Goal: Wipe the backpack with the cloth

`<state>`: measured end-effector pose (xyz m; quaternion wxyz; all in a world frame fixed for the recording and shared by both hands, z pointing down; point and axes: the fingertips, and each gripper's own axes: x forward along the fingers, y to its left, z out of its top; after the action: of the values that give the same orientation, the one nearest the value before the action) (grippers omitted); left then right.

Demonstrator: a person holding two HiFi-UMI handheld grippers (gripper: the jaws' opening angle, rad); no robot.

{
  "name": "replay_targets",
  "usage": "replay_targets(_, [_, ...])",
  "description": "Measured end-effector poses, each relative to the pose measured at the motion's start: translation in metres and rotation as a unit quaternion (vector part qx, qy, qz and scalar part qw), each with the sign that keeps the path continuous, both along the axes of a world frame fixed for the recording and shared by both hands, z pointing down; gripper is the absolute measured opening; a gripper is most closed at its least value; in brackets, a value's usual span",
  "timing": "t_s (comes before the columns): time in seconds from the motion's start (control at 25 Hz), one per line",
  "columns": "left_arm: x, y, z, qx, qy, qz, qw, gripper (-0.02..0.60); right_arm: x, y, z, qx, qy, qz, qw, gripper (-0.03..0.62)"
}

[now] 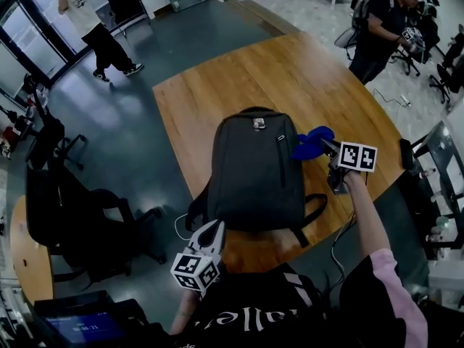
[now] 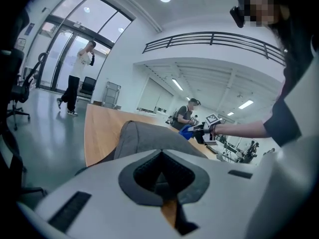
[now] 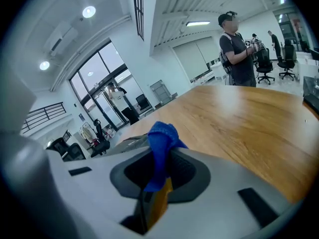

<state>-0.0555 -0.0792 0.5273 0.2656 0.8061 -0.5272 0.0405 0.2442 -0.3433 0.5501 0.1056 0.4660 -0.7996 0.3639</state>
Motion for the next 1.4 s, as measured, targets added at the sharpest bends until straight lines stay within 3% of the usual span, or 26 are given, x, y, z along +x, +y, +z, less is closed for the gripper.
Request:
replay_targets(0.24, [-0.005,0.002,0.007,-0.005,0.003,-0.011,0.9999,-0.002,-0.009,-0.016,-0.018,0.013,0.006,-0.017,1.000,0.054])
replay_targets(0.44, [-0.002,0.002,0.007,-0.003,0.004,-0.012,0.9999,-0.002,-0.052,-0.042,-0.056,0.047,-0.011,-0.053,0.997,0.054])
replay_targets(0.56, [-0.006,0.001,0.007,-0.002,0.001,-0.011,0.9999,-0.002,-0.097,-0.058,-0.077,0.065,-0.021,-0.085,0.994,0.054])
replay_targets(0.84, [-0.053,-0.004,0.009,-0.012,0.010,-0.011,0.9998,-0.002,-0.255,-0.088,-0.110,0.089,-0.022,-0.174,0.981,0.054])
replay_targets(1.16, [-0.101,-0.007,0.023,-0.028,0.019,-0.034,0.9988,-0.002,-0.389,-0.093,-0.070,0.041,-0.048,-0.239,0.969,0.054])
replay_targets(1.4, [-0.131,-0.011,0.030,-0.035,0.020,-0.056,0.9976,-0.002,-0.394,-0.098,-0.007,-0.008,0.010,-0.246,0.969,0.054])
